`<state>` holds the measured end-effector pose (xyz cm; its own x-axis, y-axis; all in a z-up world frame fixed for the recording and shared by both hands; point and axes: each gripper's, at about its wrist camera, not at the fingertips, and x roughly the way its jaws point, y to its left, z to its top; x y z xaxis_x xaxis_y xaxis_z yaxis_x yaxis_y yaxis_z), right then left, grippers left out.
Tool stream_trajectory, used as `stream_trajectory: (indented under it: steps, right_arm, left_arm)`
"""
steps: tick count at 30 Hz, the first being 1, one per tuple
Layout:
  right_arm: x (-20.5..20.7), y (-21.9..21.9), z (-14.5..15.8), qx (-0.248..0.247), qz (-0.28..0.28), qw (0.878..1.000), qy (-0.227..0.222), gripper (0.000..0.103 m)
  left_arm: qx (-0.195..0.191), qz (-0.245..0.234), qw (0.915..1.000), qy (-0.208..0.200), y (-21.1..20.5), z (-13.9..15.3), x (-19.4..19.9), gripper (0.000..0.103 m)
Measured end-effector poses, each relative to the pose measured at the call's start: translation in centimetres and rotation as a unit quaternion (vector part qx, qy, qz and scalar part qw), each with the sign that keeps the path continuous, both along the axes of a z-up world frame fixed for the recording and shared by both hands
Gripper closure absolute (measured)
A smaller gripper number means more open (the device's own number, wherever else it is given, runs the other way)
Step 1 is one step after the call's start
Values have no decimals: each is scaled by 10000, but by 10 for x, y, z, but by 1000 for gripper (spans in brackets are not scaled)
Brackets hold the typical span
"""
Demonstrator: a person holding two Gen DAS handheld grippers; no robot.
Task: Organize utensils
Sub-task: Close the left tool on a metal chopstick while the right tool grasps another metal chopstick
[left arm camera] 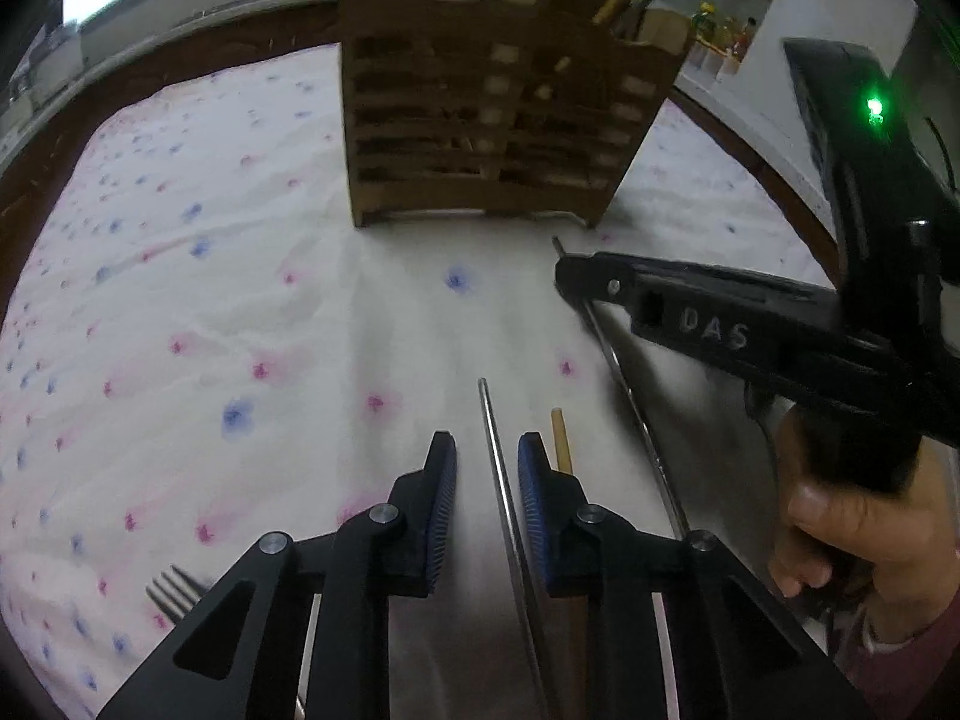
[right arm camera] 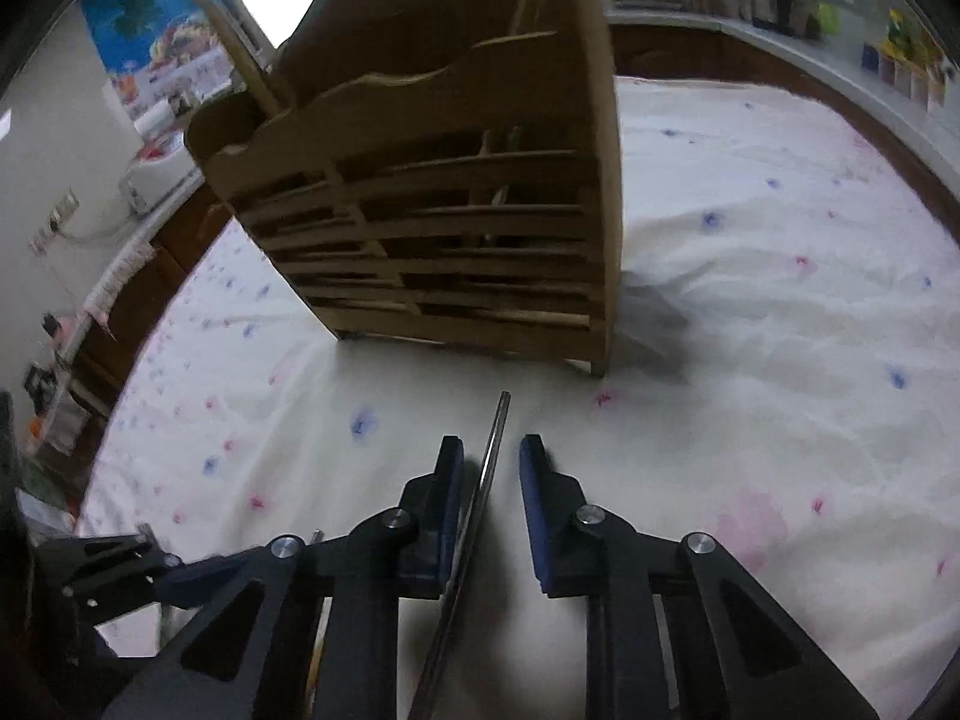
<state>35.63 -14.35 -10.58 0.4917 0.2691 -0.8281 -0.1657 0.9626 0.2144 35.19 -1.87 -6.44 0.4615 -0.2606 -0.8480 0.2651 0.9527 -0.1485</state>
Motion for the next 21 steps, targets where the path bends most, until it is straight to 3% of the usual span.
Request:
stream_trajectory:
  steps: [8, 15, 21]
  right_arm:
    - [-11, -17, 5, 200, -121, 9997, -14, 103]
    - [-26, -23, 11, 361, -134, 9992, 45, 103]
    - [-16, -20, 11, 496, -170, 9986, 65, 96]
  left_arm:
    - [345, -69, 9994, -44, -10, -5, 12, 97]
    - [401, -124, 9991, -65, -13, -6, 11, 99]
    - [513, -106, 9986, 110, -10, -2, 5, 97]
